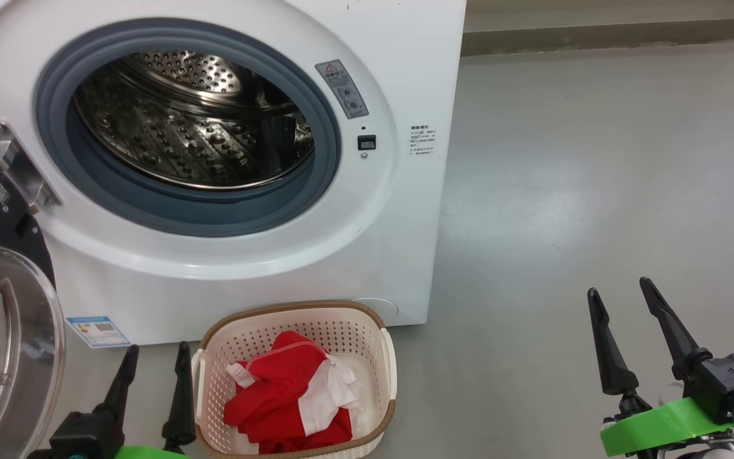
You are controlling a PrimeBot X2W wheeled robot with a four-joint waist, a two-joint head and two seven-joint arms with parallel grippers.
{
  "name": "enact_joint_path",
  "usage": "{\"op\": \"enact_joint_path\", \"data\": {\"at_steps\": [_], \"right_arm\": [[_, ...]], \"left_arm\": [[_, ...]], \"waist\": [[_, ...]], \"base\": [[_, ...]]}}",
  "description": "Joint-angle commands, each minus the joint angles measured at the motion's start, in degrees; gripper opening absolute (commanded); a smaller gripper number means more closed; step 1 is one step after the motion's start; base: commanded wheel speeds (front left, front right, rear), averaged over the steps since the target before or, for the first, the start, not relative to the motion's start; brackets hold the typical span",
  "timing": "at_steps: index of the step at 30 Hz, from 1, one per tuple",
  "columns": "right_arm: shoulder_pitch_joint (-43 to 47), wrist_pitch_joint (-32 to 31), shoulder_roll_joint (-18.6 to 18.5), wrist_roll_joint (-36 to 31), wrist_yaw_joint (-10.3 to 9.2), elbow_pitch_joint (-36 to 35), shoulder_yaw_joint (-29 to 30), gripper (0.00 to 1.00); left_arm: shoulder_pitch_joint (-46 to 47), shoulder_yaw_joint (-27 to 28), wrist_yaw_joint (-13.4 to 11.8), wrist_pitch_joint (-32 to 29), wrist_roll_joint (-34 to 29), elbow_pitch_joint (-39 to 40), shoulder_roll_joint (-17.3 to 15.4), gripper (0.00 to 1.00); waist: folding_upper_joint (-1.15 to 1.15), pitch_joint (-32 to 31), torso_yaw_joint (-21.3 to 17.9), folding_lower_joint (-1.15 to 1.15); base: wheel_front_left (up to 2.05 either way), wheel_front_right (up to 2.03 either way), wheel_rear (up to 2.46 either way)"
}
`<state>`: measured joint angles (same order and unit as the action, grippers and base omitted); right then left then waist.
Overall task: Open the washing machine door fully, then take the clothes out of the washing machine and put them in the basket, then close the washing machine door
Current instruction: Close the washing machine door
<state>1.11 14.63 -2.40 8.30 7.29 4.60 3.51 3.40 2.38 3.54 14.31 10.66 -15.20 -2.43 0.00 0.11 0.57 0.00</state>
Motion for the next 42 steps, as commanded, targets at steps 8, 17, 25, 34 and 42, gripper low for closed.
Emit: {"op": "enact_joint_path", "data": {"at_steps": [8,17,25,34,42], "right_arm": [[-0.26,0.37,-0.48,-0.10,0.20,-1.75,-1.47,1.00],[-0.76,0.37,-0.50,-0.03,0.20,-1.70,-1.43,1.00],[-1.33,0.37,-0.49,0.04,0.20,-1.46,-1.60,1.00],[-1.75,0.37,-0.49,0.34,0.20,-0.99,-1.85,1.00],[-1.44,0.37,-0.49,0.55,0.20,-1.22,-2.89,1.00]], "left_arm": [[0.83,2.11,-0.87,0.69,-0.87,1.30,-0.62,1.00],[1.16,2.19,0.02,0.69,0.46,2.62,-0.58,1.00],[1.16,2.07,0.00,0.69,-0.17,3.58,-0.63,1.00],[0.98,2.07,-0.19,0.69,0.10,5.49,-0.54,1.00],[0.75,2.48,-2.03,0.69,0.08,7.22,-0.49,1.00]], "waist": [[0.00,0.45,0.05,0.00],[0.00,1.40,0.21,0.00],[0.00,1.71,0.35,0.00],[0.00,1.88,0.99,0.00],[0.00,1.22,3.58,0.00]], "base": [[-0.80,0.80,0.00],[-1.51,1.51,0.00],[-0.61,0.61,0.00],[0.00,0.00,0.00],[0.00,0.00,0.00]]}}
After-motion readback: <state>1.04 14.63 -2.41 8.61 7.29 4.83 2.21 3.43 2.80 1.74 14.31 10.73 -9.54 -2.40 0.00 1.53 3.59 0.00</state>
